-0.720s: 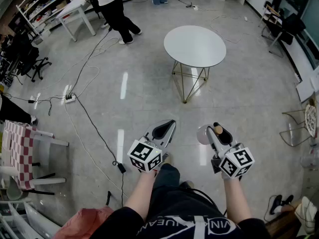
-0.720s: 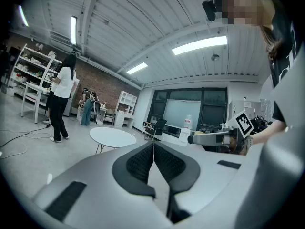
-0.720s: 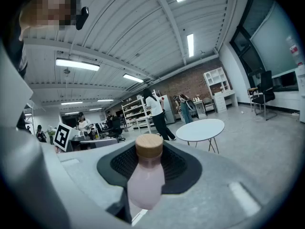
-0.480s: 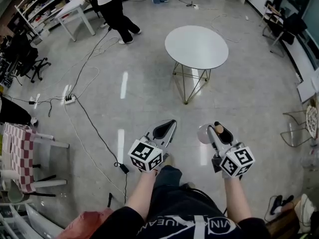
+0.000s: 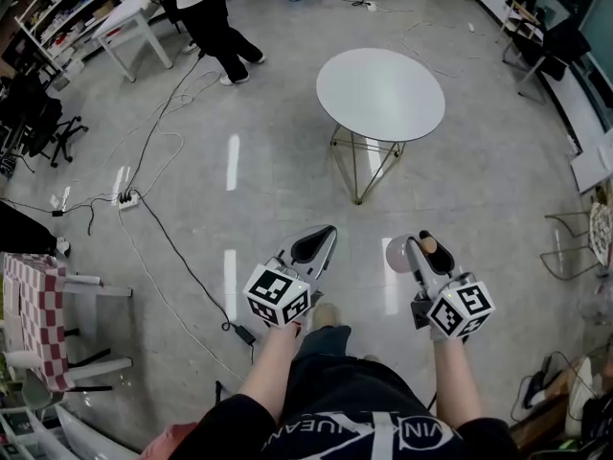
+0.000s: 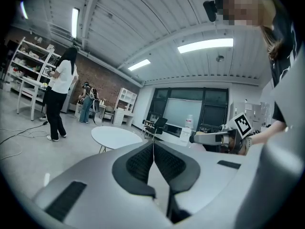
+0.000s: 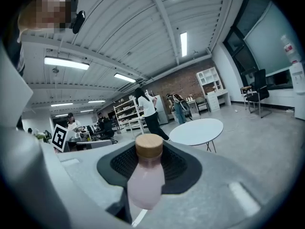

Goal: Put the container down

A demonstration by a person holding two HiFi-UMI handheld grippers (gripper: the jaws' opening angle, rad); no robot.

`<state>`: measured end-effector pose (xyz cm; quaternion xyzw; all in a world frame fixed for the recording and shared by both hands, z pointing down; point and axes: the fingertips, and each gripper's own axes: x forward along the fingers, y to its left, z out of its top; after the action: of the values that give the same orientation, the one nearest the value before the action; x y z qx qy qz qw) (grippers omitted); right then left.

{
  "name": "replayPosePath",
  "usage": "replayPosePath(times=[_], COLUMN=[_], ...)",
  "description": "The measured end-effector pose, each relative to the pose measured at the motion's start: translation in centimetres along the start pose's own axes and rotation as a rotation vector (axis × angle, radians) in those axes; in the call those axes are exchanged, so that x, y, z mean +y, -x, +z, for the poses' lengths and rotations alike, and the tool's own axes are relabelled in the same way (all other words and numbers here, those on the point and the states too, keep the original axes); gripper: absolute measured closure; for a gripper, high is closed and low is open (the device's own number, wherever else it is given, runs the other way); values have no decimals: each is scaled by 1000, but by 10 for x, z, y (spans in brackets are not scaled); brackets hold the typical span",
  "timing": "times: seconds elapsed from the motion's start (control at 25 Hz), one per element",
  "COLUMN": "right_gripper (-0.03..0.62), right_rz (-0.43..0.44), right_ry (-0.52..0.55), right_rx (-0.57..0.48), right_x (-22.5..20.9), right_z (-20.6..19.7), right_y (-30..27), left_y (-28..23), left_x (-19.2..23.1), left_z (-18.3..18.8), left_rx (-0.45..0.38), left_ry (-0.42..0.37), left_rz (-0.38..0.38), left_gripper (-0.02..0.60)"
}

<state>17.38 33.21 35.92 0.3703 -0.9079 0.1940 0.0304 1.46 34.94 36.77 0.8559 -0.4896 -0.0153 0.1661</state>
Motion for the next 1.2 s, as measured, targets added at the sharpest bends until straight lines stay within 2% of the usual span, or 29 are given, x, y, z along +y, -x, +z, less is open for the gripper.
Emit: replayPosePath(times=[0.32, 0.88, 1.2], right_gripper=[462, 462, 462], right_rz=[-42, -49, -27], right_ry=[-21, -39, -44], right_rx=[-35, -14, -12], right_x=[-13, -26, -39], right_z=[13, 13, 28], right_y=[-41, -84, -123], left_y=[-22, -29, -53], left_x=[38, 80, 110], left_z=[11, 10, 25], left_rx=[29, 34, 41], left_ry=[-12, 21, 16], left_rz=[-45, -15, -4], left_gripper=[568, 568, 568])
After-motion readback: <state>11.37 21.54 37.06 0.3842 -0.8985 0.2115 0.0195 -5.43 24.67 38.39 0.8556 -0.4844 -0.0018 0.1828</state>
